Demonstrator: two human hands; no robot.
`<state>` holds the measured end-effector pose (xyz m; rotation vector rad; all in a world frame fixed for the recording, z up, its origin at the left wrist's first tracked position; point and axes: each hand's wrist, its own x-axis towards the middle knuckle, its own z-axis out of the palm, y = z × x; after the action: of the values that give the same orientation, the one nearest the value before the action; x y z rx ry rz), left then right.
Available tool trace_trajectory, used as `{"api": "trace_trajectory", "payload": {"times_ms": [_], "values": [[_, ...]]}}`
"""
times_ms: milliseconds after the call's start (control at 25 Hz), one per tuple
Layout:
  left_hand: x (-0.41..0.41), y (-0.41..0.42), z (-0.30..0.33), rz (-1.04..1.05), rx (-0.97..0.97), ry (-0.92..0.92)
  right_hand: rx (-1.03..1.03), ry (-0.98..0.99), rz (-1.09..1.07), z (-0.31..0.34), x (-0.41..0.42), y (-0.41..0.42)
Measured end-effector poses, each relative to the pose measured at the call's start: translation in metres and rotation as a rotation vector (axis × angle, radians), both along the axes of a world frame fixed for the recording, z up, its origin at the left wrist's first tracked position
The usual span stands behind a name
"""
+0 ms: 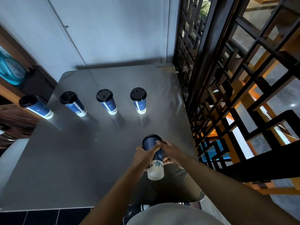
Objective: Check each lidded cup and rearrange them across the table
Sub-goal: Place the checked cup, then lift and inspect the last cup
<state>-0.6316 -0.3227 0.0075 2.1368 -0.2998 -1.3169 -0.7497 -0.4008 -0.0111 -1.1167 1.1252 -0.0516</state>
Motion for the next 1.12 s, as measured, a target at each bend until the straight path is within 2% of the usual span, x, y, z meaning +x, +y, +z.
{"api": "trace_trajectory", "payload": {"times_ms": [320,480,720,880,1120], "values": [[0.005,-0.008,-0.001,0.273,-0.177,0.338,0.093,-0.082,-0.09,0.001,0.001,-0.007],[0.005,-0.012,-0.01,0.402,-0.197,0.478,0.097,-0.091,-0.135,-0.003,0.004,-0.009],[0.004,-0.011,0.002,0.236,-0.1,0.358,0.087,-0.068,-0.159,-0.006,0.007,-0.008],[0.003,-0.009,0.005,0.115,-0.119,0.254,0.046,-0.065,-0.118,-0.005,0.007,-0.01],[0.008,-0.013,-0.018,0.297,-0.245,0.541,0.094,-0.082,-0.107,0.003,0.002,-0.011]]}}
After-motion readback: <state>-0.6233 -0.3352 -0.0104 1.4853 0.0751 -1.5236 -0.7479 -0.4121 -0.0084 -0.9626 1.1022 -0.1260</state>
